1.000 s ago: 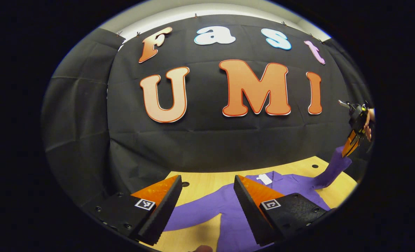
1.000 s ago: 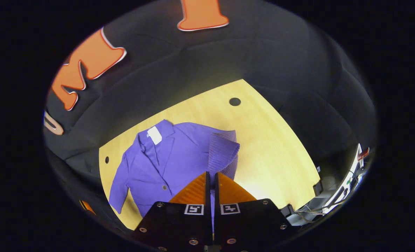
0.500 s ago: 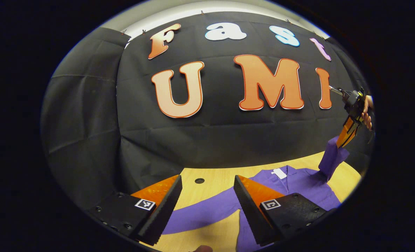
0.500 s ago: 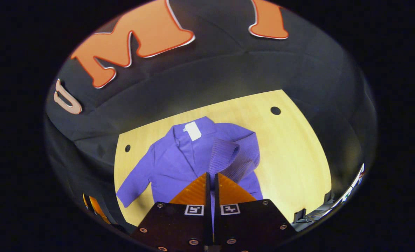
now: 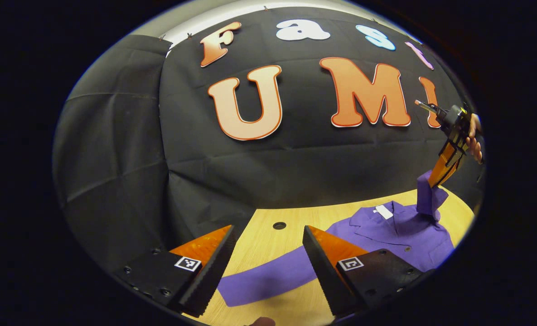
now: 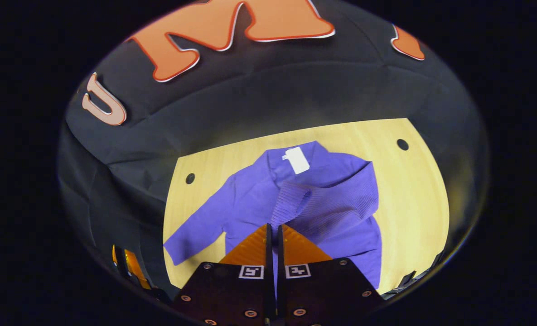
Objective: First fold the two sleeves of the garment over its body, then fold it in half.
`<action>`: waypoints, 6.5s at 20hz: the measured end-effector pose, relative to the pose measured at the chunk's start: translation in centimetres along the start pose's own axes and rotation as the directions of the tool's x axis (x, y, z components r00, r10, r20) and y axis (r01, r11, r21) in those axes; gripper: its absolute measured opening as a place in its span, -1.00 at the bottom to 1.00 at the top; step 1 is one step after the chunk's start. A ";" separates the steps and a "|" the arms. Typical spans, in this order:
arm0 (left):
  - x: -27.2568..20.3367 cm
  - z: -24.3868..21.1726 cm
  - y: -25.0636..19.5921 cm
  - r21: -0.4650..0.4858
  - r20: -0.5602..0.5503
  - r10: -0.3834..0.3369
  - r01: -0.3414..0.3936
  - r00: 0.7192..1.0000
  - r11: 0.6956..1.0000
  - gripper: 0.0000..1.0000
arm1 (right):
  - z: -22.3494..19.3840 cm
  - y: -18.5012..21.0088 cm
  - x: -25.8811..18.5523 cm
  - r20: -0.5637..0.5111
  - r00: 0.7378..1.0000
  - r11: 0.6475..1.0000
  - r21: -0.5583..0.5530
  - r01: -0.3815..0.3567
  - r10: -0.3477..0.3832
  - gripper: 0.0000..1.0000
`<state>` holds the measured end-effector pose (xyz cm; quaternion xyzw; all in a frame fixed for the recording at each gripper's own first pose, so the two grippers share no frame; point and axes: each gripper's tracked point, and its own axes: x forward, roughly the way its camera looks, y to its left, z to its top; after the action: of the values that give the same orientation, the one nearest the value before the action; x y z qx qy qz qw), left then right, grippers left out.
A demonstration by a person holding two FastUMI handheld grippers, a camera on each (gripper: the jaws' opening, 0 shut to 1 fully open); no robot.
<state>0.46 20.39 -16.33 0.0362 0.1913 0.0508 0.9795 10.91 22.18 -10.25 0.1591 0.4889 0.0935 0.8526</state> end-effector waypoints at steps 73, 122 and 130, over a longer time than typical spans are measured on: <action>9.9 -22.0 3.7 -0.256 -0.894 -0.166 -0.171 0.416 0.952 -0.89 | 0.5 -19.7 -17.8 0.651 0.739 0.946 -0.100 0.308 -0.172 0.92; 4.1 6.5 -46.0 -0.105 -0.595 -0.579 0.661 0.557 0.743 0.46 | -6.4 -32.4 -17.4 0.566 0.808 0.975 -0.033 0.221 -0.164 0.91; 1.5 2.2 -32.1 0.008 -0.555 -0.389 0.472 0.735 0.881 0.80 | -9.2 -29.4 -14.0 0.465 0.875 0.965 -0.141 0.221 -0.132 0.92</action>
<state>5.40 -11.45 -17.77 0.0480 0.4644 -0.1842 0.8650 -3.97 -7.99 -13.99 0.0490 0.2787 0.0218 0.9589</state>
